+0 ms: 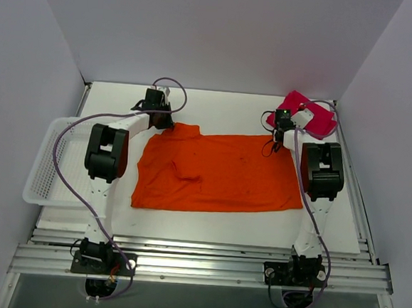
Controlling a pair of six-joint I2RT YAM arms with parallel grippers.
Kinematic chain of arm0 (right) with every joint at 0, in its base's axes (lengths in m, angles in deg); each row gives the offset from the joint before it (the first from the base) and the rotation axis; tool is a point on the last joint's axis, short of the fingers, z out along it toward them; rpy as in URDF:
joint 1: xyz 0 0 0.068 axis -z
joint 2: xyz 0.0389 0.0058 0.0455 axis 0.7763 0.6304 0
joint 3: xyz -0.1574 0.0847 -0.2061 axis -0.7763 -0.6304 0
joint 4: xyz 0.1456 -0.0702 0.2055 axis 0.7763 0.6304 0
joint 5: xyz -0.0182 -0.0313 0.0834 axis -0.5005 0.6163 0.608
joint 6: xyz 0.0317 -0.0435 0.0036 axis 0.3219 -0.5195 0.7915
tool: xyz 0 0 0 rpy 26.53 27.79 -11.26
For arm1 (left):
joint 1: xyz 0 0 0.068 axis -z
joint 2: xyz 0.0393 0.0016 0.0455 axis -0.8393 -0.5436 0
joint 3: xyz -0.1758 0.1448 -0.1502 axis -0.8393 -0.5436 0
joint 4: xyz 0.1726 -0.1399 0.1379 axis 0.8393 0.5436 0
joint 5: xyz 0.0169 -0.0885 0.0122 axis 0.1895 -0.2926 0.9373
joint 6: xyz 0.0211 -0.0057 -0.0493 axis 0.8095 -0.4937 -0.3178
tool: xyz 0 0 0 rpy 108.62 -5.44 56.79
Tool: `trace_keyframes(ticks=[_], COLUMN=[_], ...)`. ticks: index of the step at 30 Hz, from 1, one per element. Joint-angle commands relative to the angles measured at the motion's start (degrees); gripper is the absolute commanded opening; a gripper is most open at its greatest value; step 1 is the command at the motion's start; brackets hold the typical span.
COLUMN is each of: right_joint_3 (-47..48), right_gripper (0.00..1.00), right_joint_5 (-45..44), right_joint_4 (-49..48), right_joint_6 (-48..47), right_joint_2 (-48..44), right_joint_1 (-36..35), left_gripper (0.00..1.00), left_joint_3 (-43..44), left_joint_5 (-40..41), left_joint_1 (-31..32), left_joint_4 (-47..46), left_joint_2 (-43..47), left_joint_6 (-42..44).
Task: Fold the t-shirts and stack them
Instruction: Grap the side of the flattened tshirt furthest away from the robot with both arms
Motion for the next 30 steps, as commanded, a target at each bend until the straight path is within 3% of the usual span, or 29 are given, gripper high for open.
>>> trace_keyframes(ticks=[1,3,10,30], right_joint_3=[2.6,2.9,3.2,-1.0], right_gripper=[0.42,0.37,0.0,0.0], right_joint_5=[0.1,0.2,1.3,4.5], right_joint_4=[1.0,1.1,0.9,-1.0], right_joint_6=[-0.2,-0.4,-1.0,-0.4], right_joint_2=[1.6,1.8,2.2,-10.4], right_joint_1=[0.4,0.3,0.4,-0.1], left_gripper=[0.02,0.02,0.02,0.02], left_joint_3=[-0.3,-0.2,-0.2,-1.3], left_joint_5=[-0.6,-0.5,-0.3,0.6], left_joint_1=[0.1,0.1,0.1,0.2], left_joint_4=[-1.1,-1.1,-1.4,1.3], left_joint_2=[2.3,2.3,2.3,14.4], left_joint_6=[0.4,0.4,0.4,1.7])
